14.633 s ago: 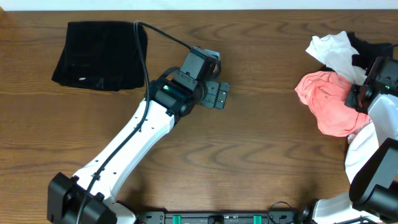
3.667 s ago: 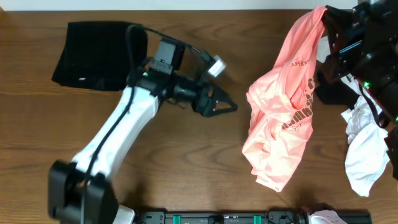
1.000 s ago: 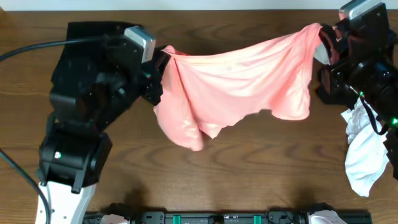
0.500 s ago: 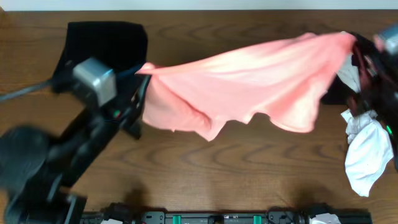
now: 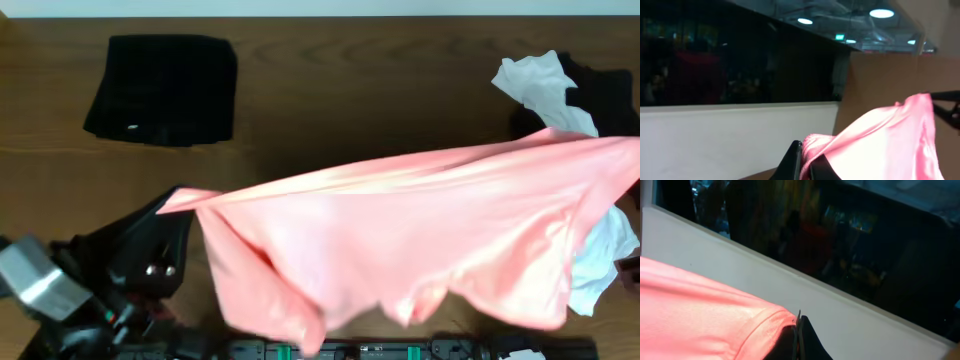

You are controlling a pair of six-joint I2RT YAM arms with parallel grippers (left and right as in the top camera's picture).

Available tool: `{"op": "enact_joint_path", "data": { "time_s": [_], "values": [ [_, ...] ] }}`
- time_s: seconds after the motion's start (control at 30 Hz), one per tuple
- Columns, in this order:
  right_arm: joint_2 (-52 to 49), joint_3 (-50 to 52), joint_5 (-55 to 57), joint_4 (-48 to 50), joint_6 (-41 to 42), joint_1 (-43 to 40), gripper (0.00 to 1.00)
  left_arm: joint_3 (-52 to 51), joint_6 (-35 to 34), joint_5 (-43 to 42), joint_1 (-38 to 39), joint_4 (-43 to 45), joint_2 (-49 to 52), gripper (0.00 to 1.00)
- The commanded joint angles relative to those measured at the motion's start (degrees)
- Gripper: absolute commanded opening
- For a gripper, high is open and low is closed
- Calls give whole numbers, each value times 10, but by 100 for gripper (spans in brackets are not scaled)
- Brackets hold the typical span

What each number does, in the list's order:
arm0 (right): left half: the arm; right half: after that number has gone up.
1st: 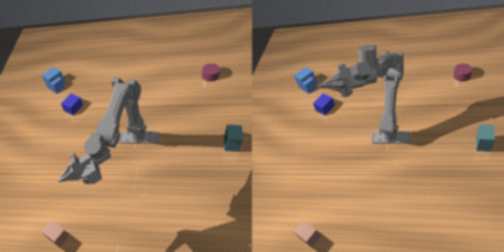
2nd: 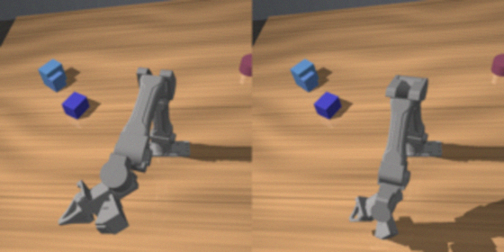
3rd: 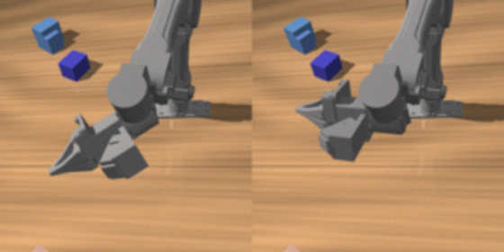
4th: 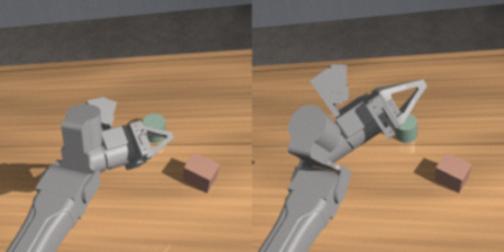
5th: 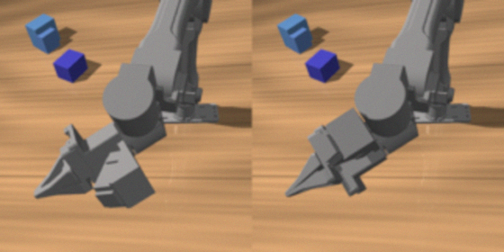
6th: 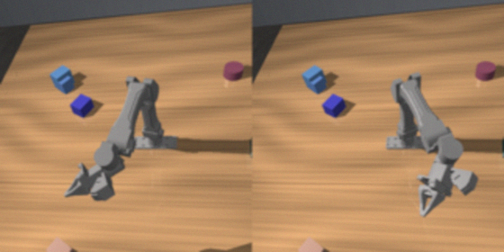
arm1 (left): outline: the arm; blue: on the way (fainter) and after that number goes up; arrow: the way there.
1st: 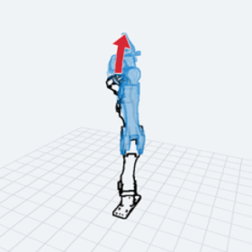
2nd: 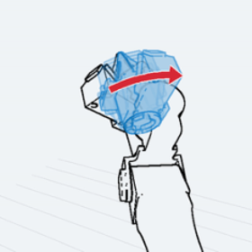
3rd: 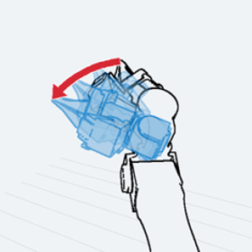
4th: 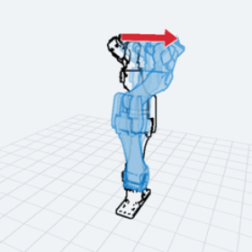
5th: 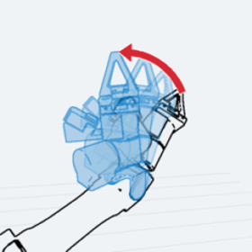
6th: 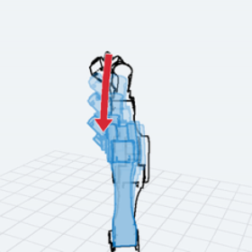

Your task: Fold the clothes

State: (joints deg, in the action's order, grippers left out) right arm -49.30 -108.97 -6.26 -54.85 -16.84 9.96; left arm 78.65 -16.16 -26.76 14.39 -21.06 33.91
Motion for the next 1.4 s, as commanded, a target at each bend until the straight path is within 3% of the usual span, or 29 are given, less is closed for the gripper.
{"op": "enact_joint_path", "data": {
  "time_s": [0.0,0.27,0.47,0.97,1.0,1.03,1.07,1.1,1.13,1.17,1.23,1.37],
  "values": [
    [-21,-1,22,-4,16,-3,1,10,-18,5,-2,-9,12,6],
    [-99,-1,64,-19,19,-3,1,2,-17,4,-2,-36,113,6],
    [-186,-1,89,-22,18,-4,1,2,-17,4,-2,-24,244,6],
    [-495,-1,63,95,27,-82,1,2,-15,5,-2,122,568,6],
    [-522,-1,59,109,28,-86,1,2,-15,5,-2,131,583,10],
    [-539,-1,58,121,32,-89,1,2,-15,5,-2,141,597,27],
    [-564,-1,58,138,36,-92,2,2,-15,5,-2,148,610,54],
    [-585,-1,58,153,38,-94,16,2,-15,5,-2,155,622,73],
    [-606,-1,58,167,42,-96,50,2,-15,5,-2,160,632,98],
    [-628,-1,58,181,51,-98,81,2,-15,5,-2,163,641,98],
    [-653,-1,58,196,74,-102,96,2,-9,6,-2,160,651,98],
    [-665,-1,57,208,125,-109,99,2,14,19,-2,142,650,98]
  ]
}}
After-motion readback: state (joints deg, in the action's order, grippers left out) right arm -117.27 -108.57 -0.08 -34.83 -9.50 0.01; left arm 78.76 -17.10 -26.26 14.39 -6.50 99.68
